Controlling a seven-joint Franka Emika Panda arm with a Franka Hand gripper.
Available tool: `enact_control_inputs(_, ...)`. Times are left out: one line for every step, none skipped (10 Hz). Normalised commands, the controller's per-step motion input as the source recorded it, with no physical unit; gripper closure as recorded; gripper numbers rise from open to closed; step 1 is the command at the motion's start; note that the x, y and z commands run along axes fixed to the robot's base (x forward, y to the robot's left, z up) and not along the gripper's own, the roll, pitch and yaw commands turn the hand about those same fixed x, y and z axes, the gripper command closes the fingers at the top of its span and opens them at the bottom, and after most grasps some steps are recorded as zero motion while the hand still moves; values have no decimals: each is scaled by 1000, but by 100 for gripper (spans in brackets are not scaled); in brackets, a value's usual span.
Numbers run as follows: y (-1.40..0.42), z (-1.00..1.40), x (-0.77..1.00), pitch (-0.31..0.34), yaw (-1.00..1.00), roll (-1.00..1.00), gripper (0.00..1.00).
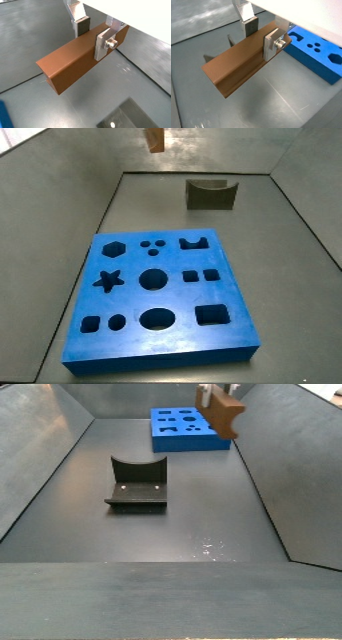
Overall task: Pick up the arch object. Move up. Place the arch object on the fixture. Regrasp the arch object. Rotate the arch object. Move to above the board. Insert the arch object.
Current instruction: Place the arch object on the fixture.
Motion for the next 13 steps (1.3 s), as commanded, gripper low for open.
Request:
enact_control_inputs(205,3,1000,71,-598,12,100)
enact_control_inputs(164,-3,1000,93,-288,29,100)
enact_control_inputs(150,-5,1000,101,-203,30,100)
enact_control_inputs(122,-6,1000,115,-108,31,100)
enact_control_inputs(108,-7,1000,124,-73,34,100)
enact_control_inputs(91,-7,1000,132,-51,29,100)
enact_control_inputs(77,-6,1000,140,-32,25,100)
enact_control_inputs(-87,-117,1000,12,-75,-1000,100)
enact_control_inputs(-93,-116,1000,14,-77,-1000,100)
enact_control_inputs(-59,-91,1000,16,-83,-1000,100)
enact_control_inputs(-40,-70,1000,26,-84,-1000,100)
enact_control_inputs(-18,-46,1000,47,-87,-1000,100)
enact_control_inputs(3,-34,1000,58,-91,-1000,100)
